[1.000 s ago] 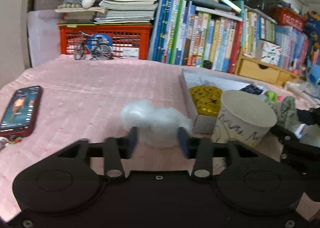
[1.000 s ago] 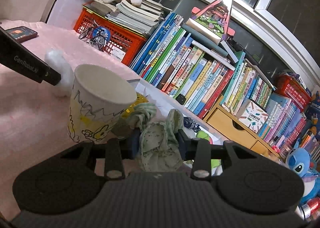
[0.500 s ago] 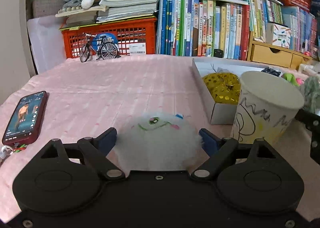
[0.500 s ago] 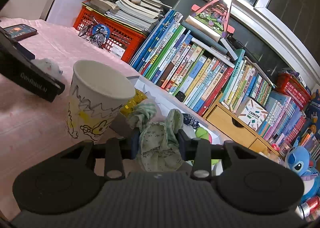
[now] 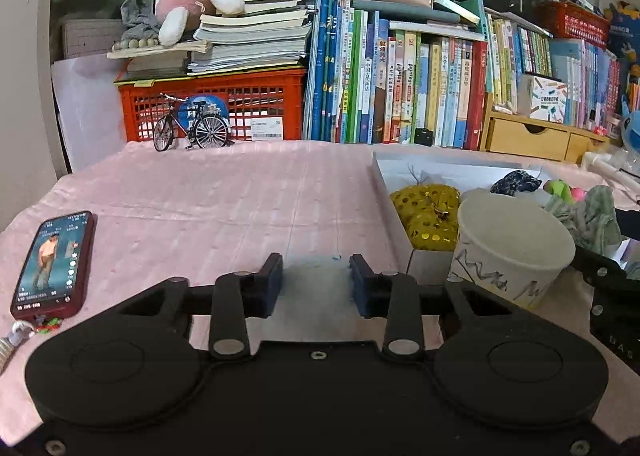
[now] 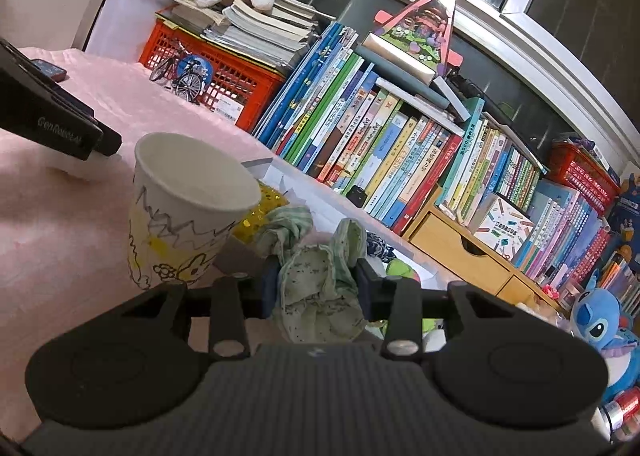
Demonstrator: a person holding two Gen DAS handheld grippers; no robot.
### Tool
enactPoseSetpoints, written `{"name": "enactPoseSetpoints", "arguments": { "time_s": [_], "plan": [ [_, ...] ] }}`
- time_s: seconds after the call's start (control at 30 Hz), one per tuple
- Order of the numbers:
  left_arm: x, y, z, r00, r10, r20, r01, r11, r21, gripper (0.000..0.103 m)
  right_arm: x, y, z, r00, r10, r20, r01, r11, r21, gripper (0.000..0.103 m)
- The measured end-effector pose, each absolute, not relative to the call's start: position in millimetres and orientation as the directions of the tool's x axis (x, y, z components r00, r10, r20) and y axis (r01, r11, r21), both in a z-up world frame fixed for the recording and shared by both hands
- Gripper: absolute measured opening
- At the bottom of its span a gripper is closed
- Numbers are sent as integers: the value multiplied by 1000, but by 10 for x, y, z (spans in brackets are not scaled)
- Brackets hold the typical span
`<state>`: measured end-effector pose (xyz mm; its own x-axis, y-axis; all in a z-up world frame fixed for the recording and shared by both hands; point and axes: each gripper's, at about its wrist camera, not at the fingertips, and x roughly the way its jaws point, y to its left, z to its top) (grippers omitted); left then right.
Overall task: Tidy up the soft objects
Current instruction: 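Carry the pompom and pale green scrunchie toward the white tray with both tools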
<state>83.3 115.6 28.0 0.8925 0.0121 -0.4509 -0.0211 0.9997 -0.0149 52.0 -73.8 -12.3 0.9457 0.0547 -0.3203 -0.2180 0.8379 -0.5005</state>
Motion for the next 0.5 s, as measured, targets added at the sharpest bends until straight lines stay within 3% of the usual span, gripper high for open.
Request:
{"name": "enactPoseSetpoints", "arguments": {
  "time_s": [0.03, 0.1, 0.17, 0.33, 0.4, 0.5],
  "plan": [
    [822, 1162, 258, 891, 16, -453, -27, 999, -17, 48, 519, -738, -122, 946, 55, -321, -218, 839, -499, 46],
    [818, 1160, 193, 878, 54, -475, -57, 998, 9, 79, 503, -735, -133, 945, 54, -323, -219, 837, -501, 46],
    [830, 1153, 124, 865, 86, -494, -76, 996, 39, 87, 499, -737, -138, 944, 52, -325, -220, 835, -505, 46],
    [946, 1204, -16, 827, 11, -563, -45, 998, -47, 86, 508, -724, -124, 943, 48, -328, -217, 836, -504, 47],
    [960, 1220, -49, 826, 10, -563, -52, 997, -58, 75, 512, -723, -118, 943, 48, -329, -218, 836, -504, 47],
    [947, 1249, -38, 835, 8, -551, -54, 996, -66, 71, 516, -718, -123, 943, 48, -329, -219, 835, -505, 47]
  ]
}}
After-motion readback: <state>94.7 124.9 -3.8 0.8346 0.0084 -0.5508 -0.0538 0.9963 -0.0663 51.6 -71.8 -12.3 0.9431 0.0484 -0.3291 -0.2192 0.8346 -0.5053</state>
